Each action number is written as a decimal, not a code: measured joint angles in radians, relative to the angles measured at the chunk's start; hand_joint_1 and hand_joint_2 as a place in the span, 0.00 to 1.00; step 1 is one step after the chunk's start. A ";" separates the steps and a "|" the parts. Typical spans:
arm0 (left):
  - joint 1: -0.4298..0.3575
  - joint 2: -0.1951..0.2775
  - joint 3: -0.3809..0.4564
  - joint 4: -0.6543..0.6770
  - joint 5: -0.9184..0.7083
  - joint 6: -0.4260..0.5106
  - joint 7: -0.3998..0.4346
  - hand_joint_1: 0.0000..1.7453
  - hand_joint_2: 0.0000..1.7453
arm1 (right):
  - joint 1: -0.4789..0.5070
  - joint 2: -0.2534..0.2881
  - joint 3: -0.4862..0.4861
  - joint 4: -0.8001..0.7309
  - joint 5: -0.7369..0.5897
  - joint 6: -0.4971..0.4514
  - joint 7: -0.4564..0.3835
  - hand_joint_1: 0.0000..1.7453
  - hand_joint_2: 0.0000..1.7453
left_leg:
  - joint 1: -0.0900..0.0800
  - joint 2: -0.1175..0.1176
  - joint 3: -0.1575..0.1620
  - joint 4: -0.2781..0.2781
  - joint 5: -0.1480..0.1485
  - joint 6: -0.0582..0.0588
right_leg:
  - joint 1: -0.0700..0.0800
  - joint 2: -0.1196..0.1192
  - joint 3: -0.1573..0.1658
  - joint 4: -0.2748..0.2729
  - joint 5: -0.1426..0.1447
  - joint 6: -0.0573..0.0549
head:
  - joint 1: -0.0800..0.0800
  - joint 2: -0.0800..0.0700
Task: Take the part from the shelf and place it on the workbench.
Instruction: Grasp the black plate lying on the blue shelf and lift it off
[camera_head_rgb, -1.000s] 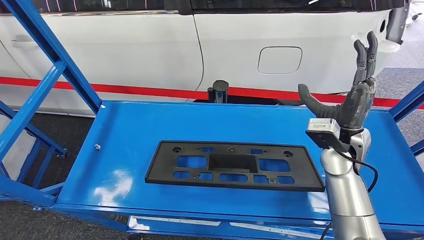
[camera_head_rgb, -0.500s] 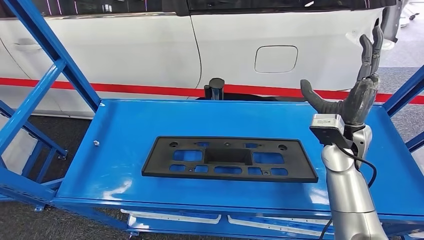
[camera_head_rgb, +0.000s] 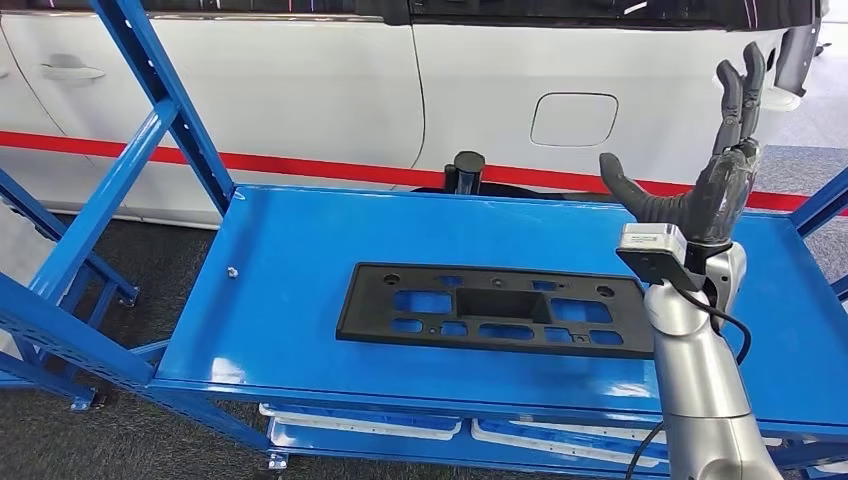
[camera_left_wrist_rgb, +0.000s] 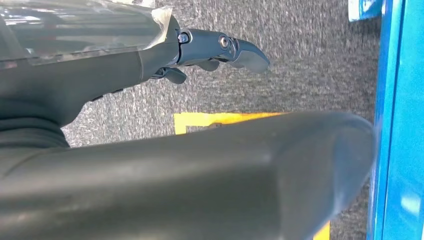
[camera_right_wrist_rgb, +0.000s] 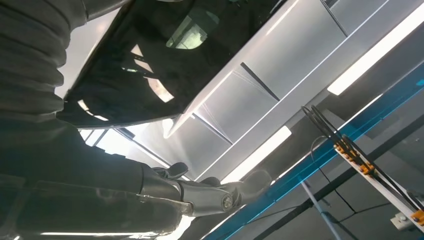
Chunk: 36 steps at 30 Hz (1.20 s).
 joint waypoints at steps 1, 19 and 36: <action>0.000 0.000 0.000 0.000 0.000 0.000 0.000 0.00 0.00 | 0.001 0.000 0.000 0.003 0.000 0.000 0.000 0.00 1.00 | -0.004 0.000 -0.004 0.000 0.002 0.003 | 0.003 0.000 -0.027 0.063 -0.023 -0.002 | 0.001 0.000; 0.003 0.002 0.000 0.000 -0.002 0.003 0.000 0.00 0.00 | -0.005 0.002 0.006 0.017 0.000 0.000 -0.001 0.00 1.00 | 0.013 0.003 -0.114 0.259 -0.106 -0.060 | -0.003 -0.004 0.126 -0.204 0.078 -0.024 | -0.008 0.000; -0.001 0.000 0.000 0.000 -0.017 0.004 0.003 0.00 0.00 | 0.018 0.008 0.008 0.012 0.024 -0.012 0.007 0.00 1.00 | -0.008 0.002 -0.017 0.010 0.012 0.003 | 0.006 -0.002 0.077 -0.072 0.012 0.026 | -0.001 0.000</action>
